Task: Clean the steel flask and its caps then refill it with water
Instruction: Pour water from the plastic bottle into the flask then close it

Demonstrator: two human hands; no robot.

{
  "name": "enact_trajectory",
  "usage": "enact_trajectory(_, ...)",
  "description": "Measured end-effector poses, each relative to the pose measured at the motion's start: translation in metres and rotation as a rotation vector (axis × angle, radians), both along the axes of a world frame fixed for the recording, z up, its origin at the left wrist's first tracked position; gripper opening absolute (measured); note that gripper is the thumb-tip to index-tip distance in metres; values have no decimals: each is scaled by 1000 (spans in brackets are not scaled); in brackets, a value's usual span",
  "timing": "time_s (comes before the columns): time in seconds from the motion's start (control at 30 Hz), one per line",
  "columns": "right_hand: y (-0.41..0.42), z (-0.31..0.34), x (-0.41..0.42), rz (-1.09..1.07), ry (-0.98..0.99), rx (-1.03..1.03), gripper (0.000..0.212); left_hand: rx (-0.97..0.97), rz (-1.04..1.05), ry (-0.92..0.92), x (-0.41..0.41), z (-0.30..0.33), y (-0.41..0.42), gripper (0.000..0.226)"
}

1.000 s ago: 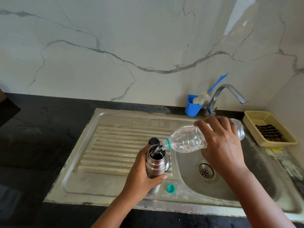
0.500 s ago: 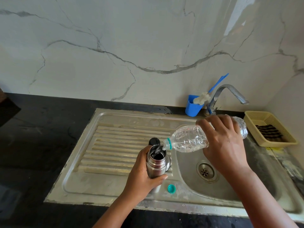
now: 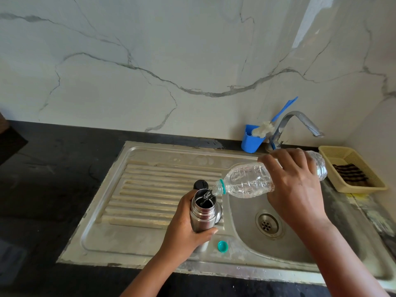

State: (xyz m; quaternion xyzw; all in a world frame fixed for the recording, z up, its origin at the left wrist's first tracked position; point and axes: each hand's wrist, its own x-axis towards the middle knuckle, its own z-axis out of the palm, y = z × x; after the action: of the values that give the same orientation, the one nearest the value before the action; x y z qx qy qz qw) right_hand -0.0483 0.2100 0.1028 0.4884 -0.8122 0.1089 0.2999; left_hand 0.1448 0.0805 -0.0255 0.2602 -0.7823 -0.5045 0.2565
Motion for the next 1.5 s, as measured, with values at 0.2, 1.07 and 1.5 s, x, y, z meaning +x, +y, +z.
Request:
enact_trajectory(0.2, 2, 3, -2, -2, 9, -9, 60, 4, 2, -1, 0, 1, 1, 85)
enact_trajectory(1.07, 5, 7, -4, -28, 57, -8, 60, 3, 8, 21, 0, -1, 1, 87)
enact_trajectory(1.5, 4, 7, -4, -6, 94, 10, 56, 3, 8, 19, 0, 0, 2, 88)
